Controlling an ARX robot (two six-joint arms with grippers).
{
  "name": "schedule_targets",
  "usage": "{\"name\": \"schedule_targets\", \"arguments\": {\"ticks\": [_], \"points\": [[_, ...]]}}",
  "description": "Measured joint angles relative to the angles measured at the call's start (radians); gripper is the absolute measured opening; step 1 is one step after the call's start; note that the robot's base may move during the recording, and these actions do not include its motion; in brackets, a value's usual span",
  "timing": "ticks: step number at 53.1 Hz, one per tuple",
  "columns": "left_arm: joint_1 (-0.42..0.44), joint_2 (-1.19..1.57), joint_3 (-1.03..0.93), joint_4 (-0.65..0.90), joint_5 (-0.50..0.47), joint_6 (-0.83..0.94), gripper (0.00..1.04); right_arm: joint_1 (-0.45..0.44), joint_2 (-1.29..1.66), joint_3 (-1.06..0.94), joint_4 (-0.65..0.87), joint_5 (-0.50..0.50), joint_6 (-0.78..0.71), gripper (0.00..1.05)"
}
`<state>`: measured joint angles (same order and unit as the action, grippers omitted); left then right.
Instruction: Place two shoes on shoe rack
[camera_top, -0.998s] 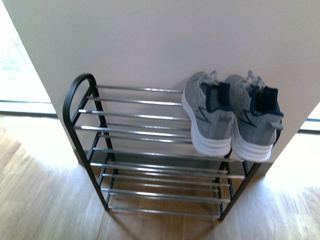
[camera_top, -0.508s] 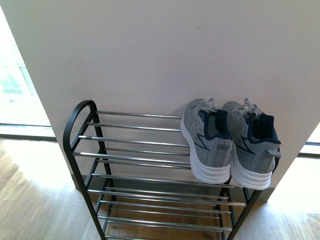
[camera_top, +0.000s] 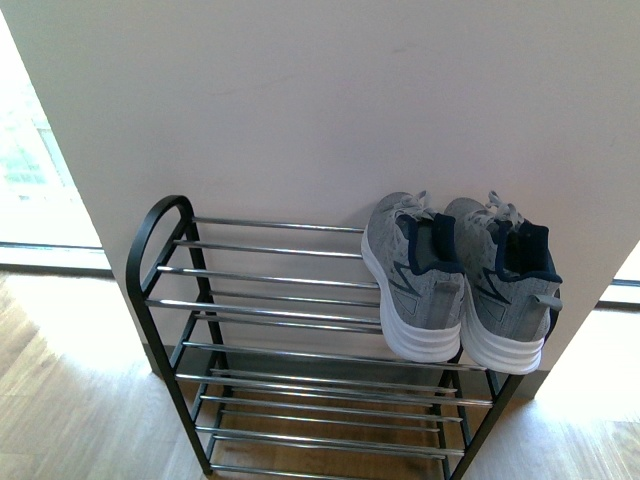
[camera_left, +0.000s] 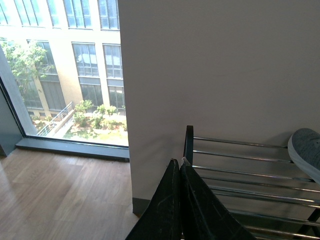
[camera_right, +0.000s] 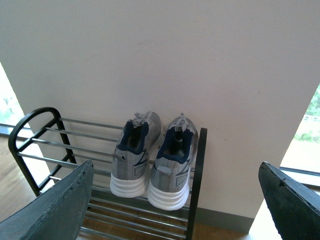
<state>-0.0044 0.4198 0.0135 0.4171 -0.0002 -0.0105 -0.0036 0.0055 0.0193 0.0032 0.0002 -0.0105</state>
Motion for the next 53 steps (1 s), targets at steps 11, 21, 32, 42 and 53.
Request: {"name": "schedule_targets", "arguments": {"ticks": [11,21,32,42,53], "points": [[0.000,-0.082,0.000,-0.079,0.000,0.000,0.01,0.000,0.000,0.000,0.000,0.000,0.000,0.96],[0.000,-0.164,0.000,-0.161,0.000,0.000,0.01,0.000,0.000,0.000,0.000,0.000,0.000,0.96],[0.000,-0.224,0.000,-0.220,0.000,0.000,0.01,0.000,0.000,0.000,0.000,0.000,0.000,0.96],[0.000,-0.392,0.000,-0.410,0.000,0.000,0.01,0.000,0.000,0.000,0.000,0.000,0.000,0.96],[0.002,-0.403,0.000,-0.417,0.000,0.000,0.01,0.000,0.000,0.000,0.000,0.000,0.000,0.96]]}}
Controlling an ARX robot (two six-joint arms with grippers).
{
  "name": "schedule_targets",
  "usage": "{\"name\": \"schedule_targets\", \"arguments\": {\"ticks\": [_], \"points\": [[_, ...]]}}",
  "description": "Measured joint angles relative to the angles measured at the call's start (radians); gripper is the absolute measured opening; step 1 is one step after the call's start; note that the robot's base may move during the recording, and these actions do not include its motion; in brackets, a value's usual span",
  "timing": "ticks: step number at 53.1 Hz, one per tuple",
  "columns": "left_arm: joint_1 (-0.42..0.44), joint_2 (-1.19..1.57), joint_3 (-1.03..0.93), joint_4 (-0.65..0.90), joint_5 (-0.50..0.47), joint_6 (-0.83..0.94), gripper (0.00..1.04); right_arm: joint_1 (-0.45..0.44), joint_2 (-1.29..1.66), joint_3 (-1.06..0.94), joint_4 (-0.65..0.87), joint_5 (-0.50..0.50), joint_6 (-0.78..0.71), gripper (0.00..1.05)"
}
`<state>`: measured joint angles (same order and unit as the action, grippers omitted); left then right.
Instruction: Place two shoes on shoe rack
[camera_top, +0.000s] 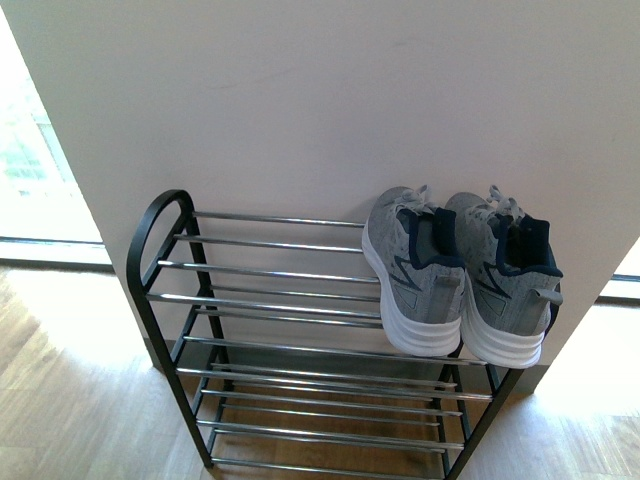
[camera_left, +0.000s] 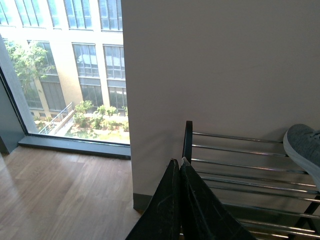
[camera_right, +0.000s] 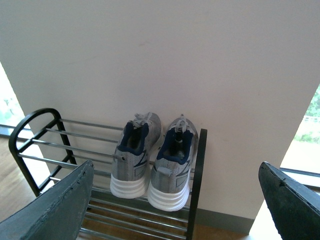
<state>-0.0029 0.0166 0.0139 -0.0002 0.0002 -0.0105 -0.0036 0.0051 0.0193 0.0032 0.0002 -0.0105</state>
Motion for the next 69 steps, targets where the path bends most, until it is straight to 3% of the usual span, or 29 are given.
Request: {"name": "schedule_targets", "arguments": {"ticks": [9,16,28,35,69], "points": [[0.000,0.000,0.000,0.000,0.000,0.000,0.04,0.000,0.000,0.000,0.000,0.000,0.000,0.96],[0.000,0.000,0.000,0.000,0.000,0.000,0.33,0.000,0.000,0.000,0.000,0.000,0.000,0.96],[0.000,0.000,0.000,0.000,-0.006,0.000,0.68,0.000,0.000,0.000,0.000,-0.005,0.000,0.96],[0.000,0.000,0.000,0.000,-0.003,0.000,0.96,0.000,0.000,0.000,-0.001,-0.003,0.000,0.96],[0.001,-0.001,0.000,0.000,0.000,0.003,0.95,0.003,-0.001,0.000,-0.002,0.002,0.000,0.96]]}}
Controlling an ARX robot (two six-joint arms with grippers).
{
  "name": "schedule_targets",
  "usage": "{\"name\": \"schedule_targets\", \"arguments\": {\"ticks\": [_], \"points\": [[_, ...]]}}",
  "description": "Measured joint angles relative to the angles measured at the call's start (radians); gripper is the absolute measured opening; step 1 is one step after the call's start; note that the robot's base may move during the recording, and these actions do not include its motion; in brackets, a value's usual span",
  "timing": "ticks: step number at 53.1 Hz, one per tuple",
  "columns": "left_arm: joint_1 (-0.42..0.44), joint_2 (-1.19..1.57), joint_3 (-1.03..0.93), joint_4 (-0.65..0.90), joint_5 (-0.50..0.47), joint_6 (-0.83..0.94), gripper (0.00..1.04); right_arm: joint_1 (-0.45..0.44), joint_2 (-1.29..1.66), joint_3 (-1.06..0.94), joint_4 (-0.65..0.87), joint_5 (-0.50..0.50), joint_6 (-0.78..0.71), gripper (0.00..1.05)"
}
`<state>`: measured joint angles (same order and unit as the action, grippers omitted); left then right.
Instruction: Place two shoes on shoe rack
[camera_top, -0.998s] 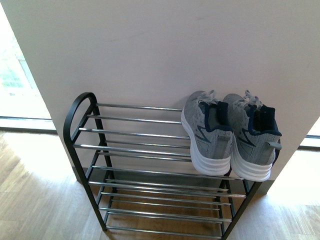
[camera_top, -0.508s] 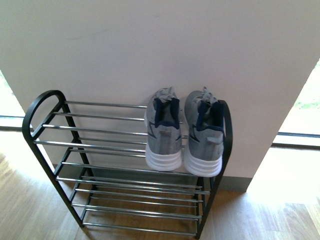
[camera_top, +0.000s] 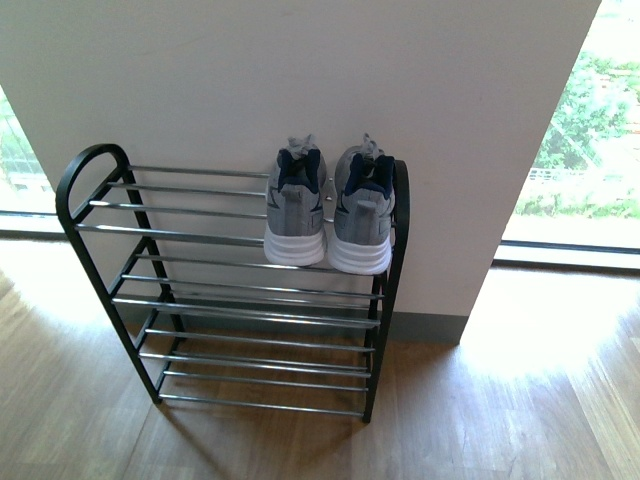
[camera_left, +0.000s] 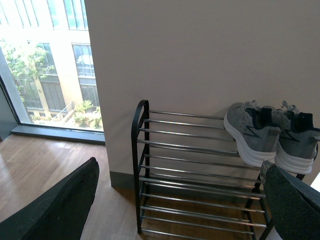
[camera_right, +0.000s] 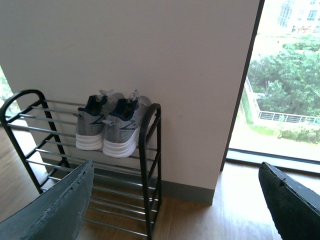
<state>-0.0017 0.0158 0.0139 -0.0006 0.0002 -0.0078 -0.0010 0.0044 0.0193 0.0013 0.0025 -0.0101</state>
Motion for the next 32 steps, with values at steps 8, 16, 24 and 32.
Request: {"name": "schedule_targets", "arguments": {"ticks": [8,16,24,32], "points": [[0.000,0.000,0.000,0.000,0.000,0.000,0.95,0.000,0.000,0.000,0.000,-0.002,0.000,0.96],[0.000,0.000,0.000,0.000,0.000,0.000,0.95,0.000,0.000,0.000,0.000,-0.002,0.000,0.96],[0.000,0.000,0.000,0.000,-0.004,0.000,0.95,0.000,0.000,0.000,0.000,-0.004,0.000,0.96],[0.000,0.000,0.000,0.000,-0.003,0.000,0.95,0.000,0.000,0.000,0.000,-0.006,0.000,0.96]]}}
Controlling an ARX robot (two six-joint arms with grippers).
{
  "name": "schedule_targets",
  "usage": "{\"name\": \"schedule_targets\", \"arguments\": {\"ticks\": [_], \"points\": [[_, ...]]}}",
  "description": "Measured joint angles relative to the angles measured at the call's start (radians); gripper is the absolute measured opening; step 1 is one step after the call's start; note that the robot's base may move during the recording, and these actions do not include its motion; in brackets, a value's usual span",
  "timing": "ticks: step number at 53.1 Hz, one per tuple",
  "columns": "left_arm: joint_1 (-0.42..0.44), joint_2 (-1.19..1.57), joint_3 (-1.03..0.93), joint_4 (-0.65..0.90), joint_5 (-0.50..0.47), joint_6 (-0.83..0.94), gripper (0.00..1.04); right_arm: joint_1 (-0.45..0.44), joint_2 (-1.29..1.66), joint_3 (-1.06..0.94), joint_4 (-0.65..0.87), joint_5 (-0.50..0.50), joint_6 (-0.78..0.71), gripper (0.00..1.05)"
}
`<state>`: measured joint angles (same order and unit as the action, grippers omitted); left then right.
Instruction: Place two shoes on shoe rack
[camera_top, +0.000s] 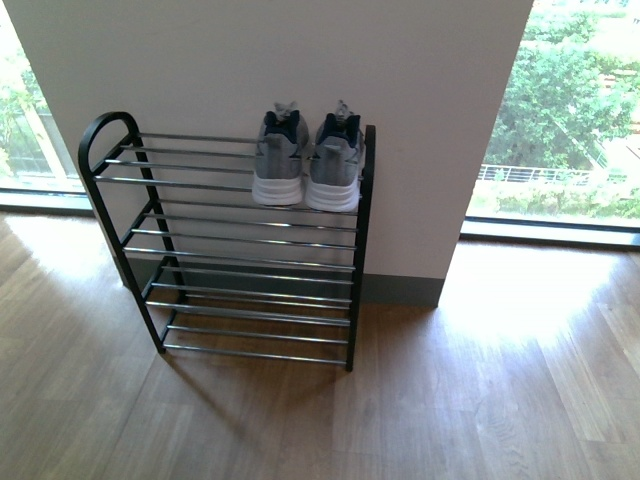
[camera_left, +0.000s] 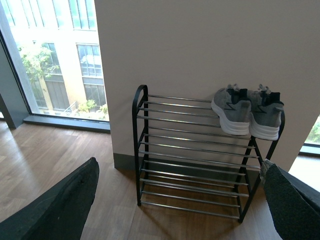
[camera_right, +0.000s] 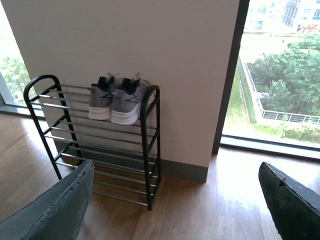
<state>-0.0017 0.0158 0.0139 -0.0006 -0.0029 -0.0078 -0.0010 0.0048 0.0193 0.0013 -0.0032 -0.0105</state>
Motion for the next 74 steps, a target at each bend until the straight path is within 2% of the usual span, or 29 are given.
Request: {"name": "schedule_targets", "arguments": {"ticks": [74], "points": [[0.000,0.000,0.000,0.000,0.003,0.000,0.95,0.000,-0.001,0.000,-0.002,0.002,0.000,0.96]]}}
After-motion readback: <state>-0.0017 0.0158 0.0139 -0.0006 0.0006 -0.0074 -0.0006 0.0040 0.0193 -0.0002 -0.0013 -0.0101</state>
